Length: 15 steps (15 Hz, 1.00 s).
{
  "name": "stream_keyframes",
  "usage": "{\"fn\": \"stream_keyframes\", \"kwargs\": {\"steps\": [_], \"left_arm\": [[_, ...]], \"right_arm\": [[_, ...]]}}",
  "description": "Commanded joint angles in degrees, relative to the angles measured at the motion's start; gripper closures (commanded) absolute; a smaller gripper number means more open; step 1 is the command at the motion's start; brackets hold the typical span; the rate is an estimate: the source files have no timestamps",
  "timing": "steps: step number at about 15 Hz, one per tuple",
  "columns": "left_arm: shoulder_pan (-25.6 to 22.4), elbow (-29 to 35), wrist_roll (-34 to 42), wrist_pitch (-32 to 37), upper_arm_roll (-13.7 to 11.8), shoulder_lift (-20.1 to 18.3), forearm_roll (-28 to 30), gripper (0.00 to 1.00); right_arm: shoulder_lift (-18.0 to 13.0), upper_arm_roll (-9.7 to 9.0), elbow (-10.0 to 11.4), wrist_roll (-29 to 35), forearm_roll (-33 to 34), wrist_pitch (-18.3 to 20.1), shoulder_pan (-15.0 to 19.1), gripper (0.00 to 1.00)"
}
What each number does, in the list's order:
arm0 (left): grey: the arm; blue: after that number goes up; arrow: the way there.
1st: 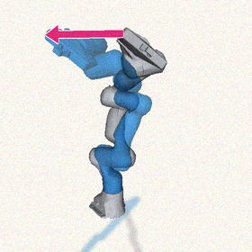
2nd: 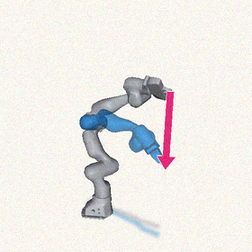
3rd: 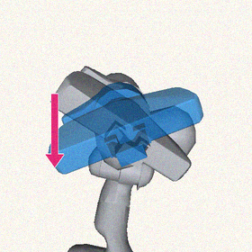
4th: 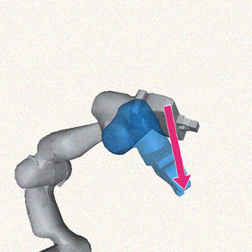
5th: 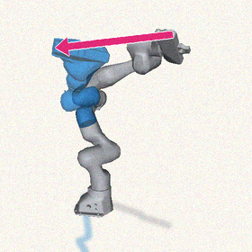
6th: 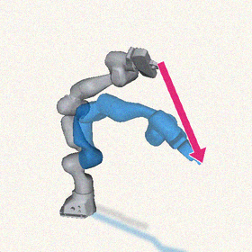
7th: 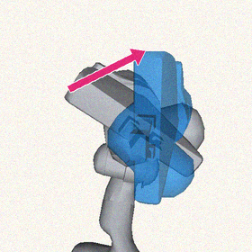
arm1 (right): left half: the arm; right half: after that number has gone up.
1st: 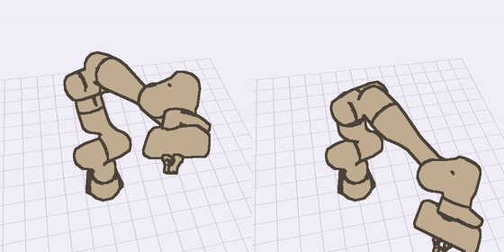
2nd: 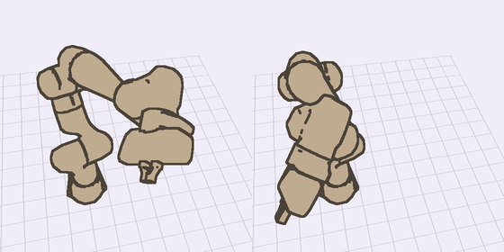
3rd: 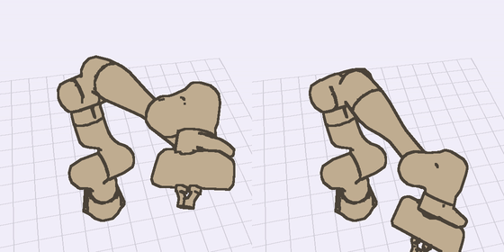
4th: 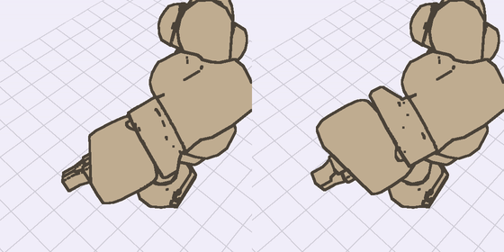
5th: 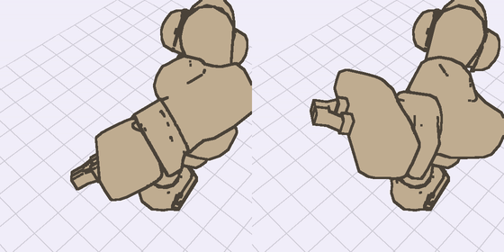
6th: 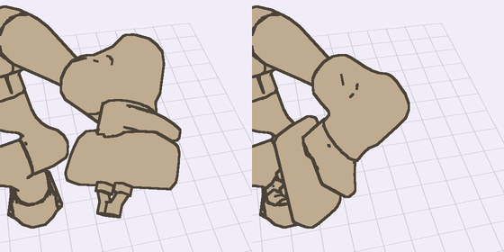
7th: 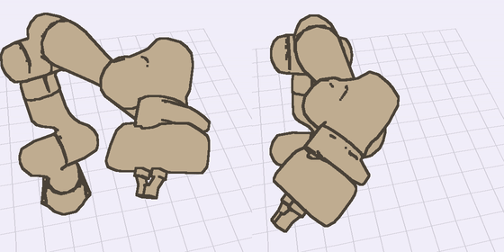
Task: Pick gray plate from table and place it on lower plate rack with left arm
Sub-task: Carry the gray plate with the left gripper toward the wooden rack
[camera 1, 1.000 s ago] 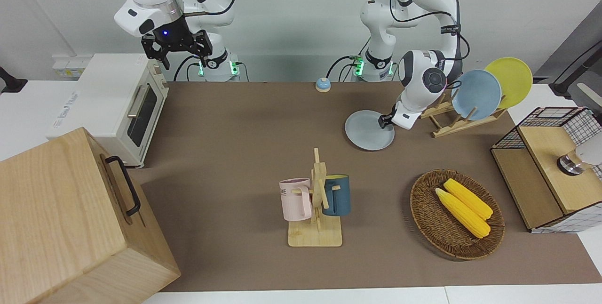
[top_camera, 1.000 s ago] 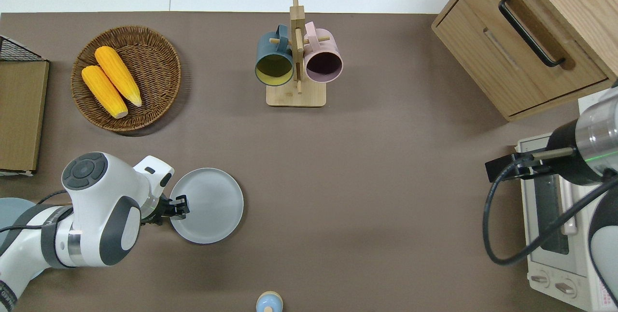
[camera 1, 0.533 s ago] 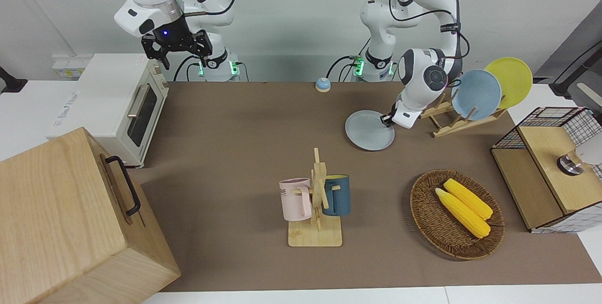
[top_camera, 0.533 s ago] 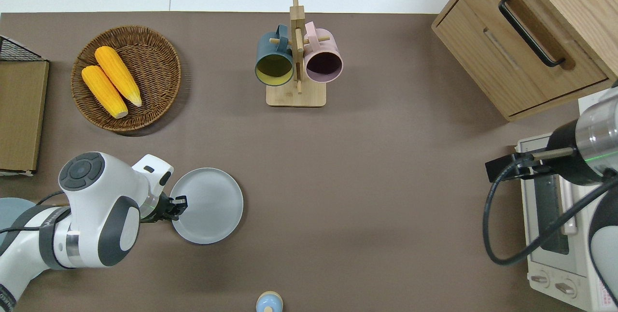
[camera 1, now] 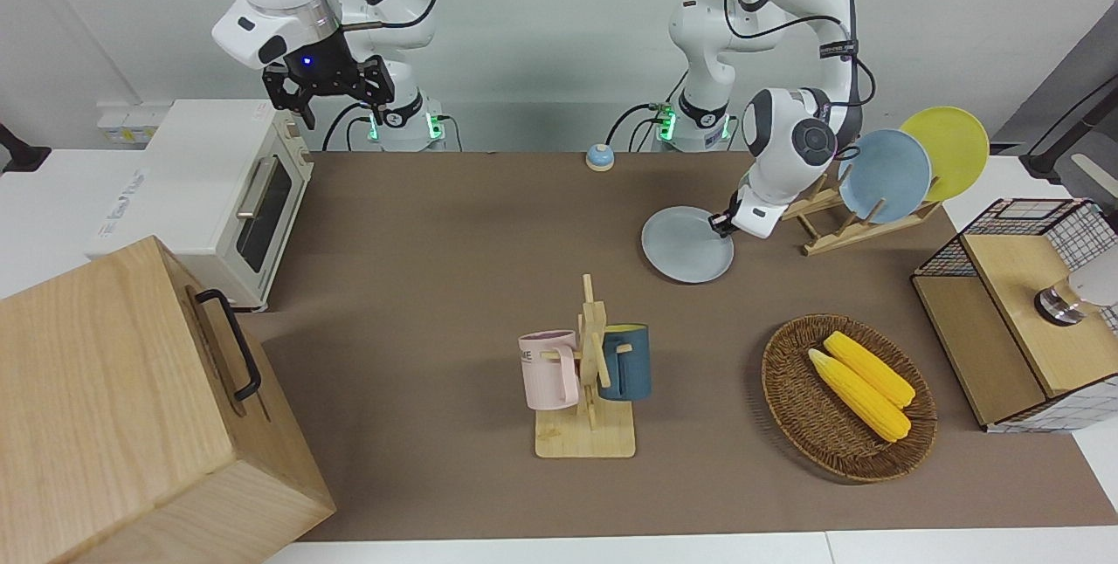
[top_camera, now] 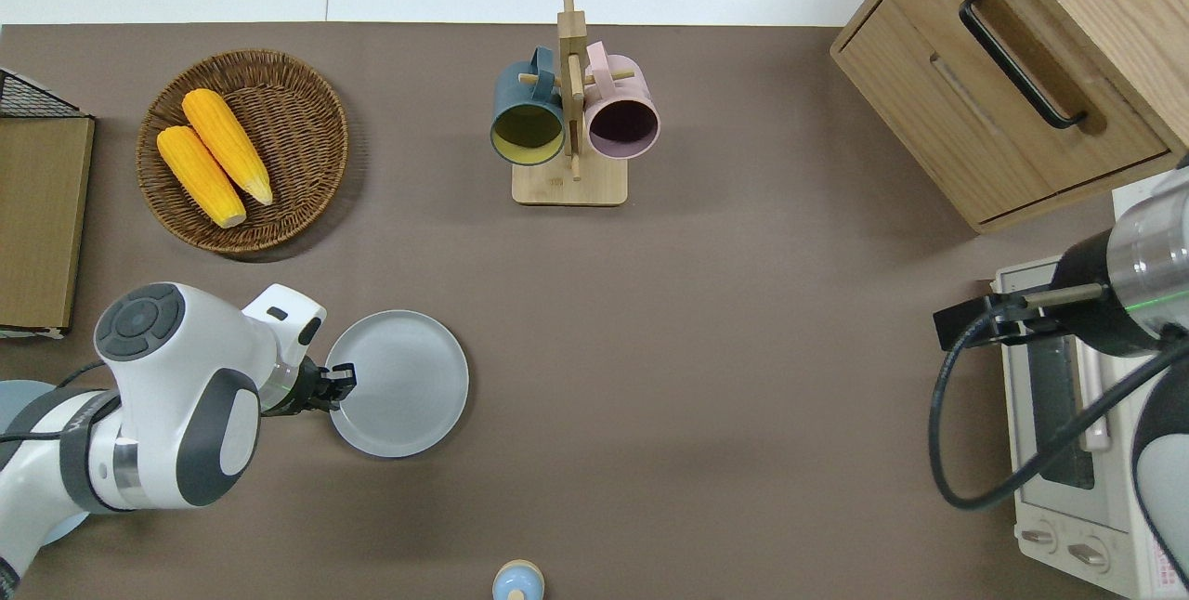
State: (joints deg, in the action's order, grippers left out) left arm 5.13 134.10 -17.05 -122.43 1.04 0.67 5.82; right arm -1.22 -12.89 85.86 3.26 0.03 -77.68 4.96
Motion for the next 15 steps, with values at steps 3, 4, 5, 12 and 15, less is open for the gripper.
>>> {"fn": "stream_keyframes", "kwargs": {"steps": [3,4,5,12,15], "left_arm": [[0.8,-4.6,-2.2,2.8,-1.0,-0.3,-0.5,1.00],[0.8,-5.9,-2.1,4.6,-1.0,-0.2,-1.2,1.00],[0.6,-7.3,-2.0,6.3,-1.0,-0.2,-3.6,1.00],[0.6,-17.3,-2.2,23.0,-2.7,-0.3,-17.2,1.00],[0.5,-21.7,-2.8,32.1,-2.7,-0.3,-22.8,1.00]], "right_arm": [[-0.3,-0.38,-0.3,-0.2,-0.2,0.9,0.8,0.011],[-0.3,-0.38,-0.3,-0.2,-0.2,0.9,0.8,0.013],[-0.3,-0.38,-0.3,-0.2,-0.2,0.9,0.8,0.011],[-0.3,-0.38,-0.3,-0.2,-0.2,0.9,0.8,0.011],[-0.3,-0.38,-0.3,-0.2,-0.2,0.9,0.8,0.011]]}}
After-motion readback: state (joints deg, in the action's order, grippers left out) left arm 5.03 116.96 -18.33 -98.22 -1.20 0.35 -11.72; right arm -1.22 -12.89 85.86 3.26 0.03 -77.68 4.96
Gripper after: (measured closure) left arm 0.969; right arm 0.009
